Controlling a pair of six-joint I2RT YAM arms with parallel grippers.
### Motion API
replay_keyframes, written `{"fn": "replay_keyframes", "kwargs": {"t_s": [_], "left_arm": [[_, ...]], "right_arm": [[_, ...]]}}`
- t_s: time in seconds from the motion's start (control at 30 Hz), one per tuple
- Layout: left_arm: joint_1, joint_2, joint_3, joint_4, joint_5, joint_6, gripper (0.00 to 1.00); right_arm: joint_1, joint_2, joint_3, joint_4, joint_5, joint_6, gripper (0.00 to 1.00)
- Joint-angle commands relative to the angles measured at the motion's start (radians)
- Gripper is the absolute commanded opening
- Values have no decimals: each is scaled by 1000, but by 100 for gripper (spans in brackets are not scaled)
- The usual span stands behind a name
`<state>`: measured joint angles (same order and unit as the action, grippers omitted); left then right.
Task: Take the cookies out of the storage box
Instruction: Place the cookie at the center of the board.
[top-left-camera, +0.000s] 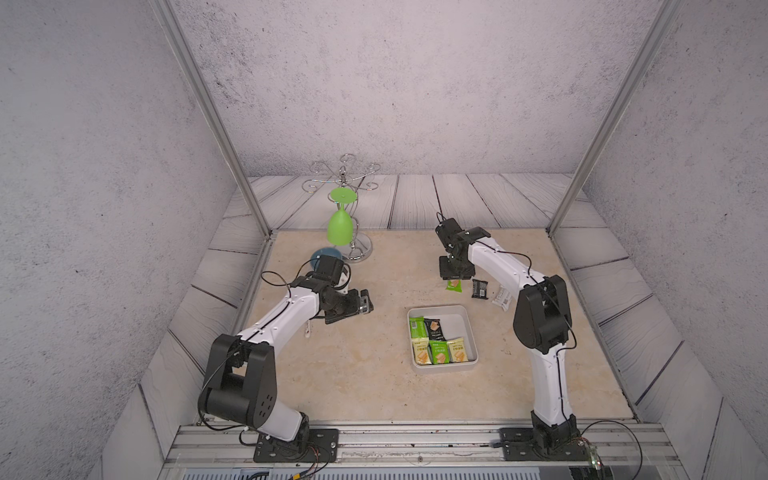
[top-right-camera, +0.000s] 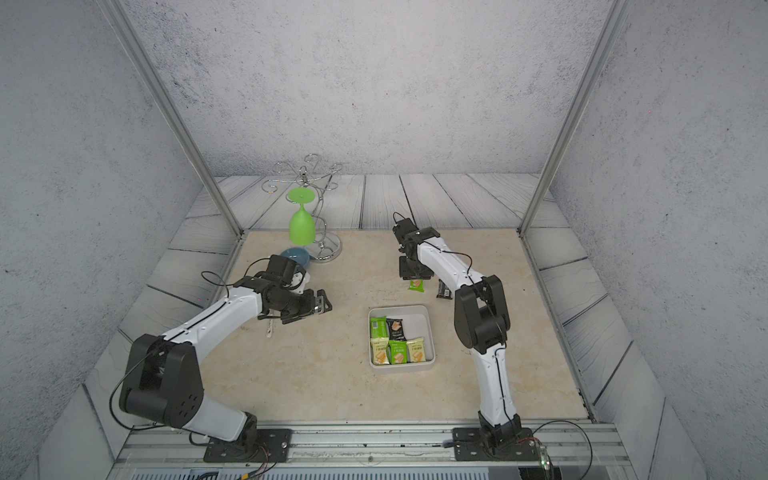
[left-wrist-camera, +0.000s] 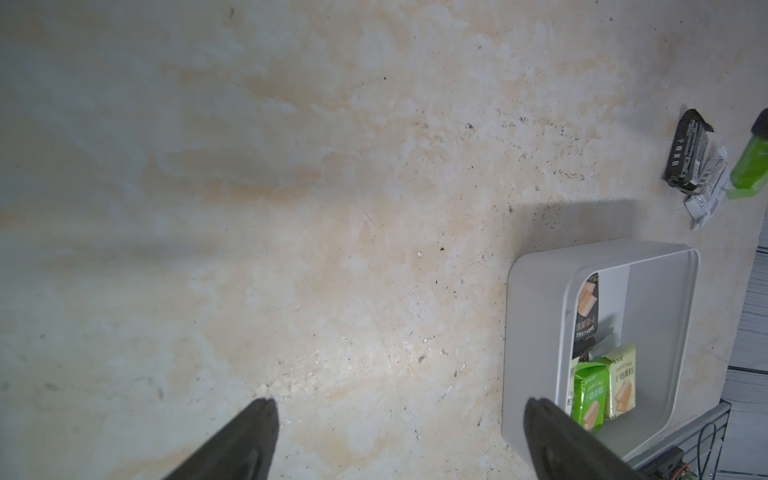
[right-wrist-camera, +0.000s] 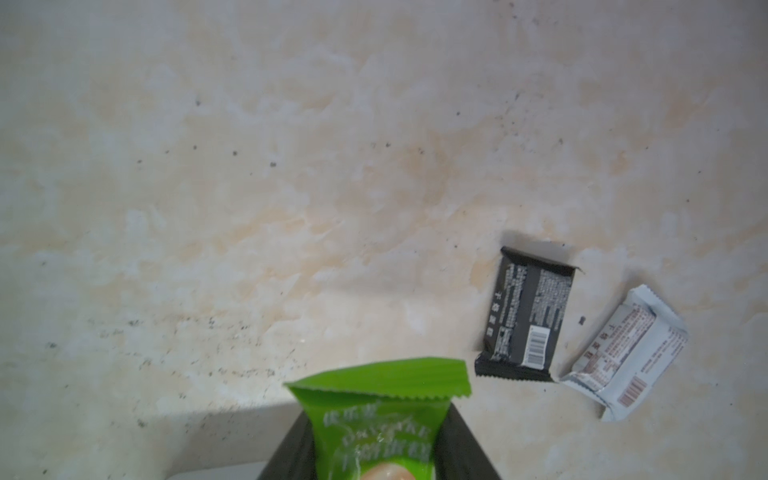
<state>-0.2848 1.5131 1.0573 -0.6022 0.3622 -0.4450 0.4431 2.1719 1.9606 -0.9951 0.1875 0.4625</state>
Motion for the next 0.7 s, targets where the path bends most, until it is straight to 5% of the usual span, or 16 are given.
{"fn": "replay_keyframes", "kwargs": {"t_s": [0.0,0.67], "left_arm": [[-7,-3,2,-24,-14,20,98],[-7,-6,19,-47,-28,29,98]], "right_arm": [[-30,35,30,-33,31,-6,39],[-90,168,3,-19,3,13,39]]}}
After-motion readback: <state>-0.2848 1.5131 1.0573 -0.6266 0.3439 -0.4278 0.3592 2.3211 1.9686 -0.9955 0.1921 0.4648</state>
